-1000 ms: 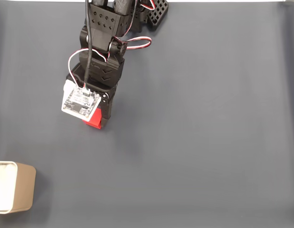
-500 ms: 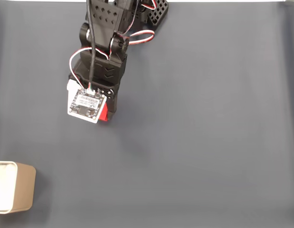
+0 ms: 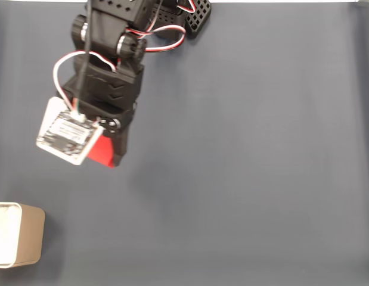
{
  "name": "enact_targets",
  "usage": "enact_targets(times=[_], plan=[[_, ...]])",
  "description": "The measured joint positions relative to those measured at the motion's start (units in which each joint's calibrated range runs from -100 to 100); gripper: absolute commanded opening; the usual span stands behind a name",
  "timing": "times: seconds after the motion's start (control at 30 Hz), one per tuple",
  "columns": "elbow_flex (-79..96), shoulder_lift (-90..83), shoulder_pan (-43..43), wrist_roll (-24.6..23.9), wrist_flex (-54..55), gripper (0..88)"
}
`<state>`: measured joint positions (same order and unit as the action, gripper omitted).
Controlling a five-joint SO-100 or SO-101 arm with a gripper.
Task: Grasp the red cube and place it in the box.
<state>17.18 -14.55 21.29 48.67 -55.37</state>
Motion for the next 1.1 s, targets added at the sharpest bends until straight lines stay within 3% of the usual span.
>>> enact_targets(times=[1.1], plan=[[-56.51, 37.86, 6.75, -1.42, -2.31, 0.0]])
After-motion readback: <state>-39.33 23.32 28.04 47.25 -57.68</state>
